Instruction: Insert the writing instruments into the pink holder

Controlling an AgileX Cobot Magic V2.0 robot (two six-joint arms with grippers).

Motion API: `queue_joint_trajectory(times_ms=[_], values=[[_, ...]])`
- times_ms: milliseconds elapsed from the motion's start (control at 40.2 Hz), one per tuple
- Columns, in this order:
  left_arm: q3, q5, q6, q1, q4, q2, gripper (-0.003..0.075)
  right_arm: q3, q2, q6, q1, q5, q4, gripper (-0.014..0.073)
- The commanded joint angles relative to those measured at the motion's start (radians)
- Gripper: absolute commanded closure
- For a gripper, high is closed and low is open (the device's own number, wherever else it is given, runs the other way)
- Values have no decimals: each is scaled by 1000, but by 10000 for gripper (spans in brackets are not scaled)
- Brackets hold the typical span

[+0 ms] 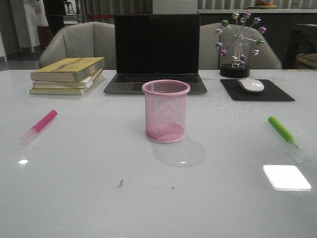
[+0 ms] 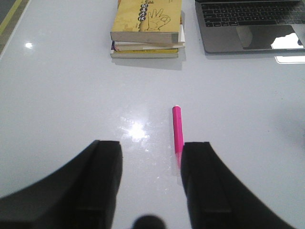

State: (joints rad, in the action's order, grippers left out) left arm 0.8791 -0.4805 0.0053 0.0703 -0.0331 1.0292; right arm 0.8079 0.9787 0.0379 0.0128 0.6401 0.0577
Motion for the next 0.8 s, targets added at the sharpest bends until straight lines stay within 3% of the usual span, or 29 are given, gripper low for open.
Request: queue_joint_trajectory(times_ms=[0,75,174,771], values=[[36,57,1,6,-10,-12,276,39,-9,-3,-4,-47,1,291],[36,51,1,6,-10,-12,276,39,-9,-3,-4,-47,1,195],[36,33,1,6,-10,-12,266,39,-9,-3,-4,-48,1,141],[36,26,1,6,-10,-12,250,39,-8,-3,-4,-51,8,146]])
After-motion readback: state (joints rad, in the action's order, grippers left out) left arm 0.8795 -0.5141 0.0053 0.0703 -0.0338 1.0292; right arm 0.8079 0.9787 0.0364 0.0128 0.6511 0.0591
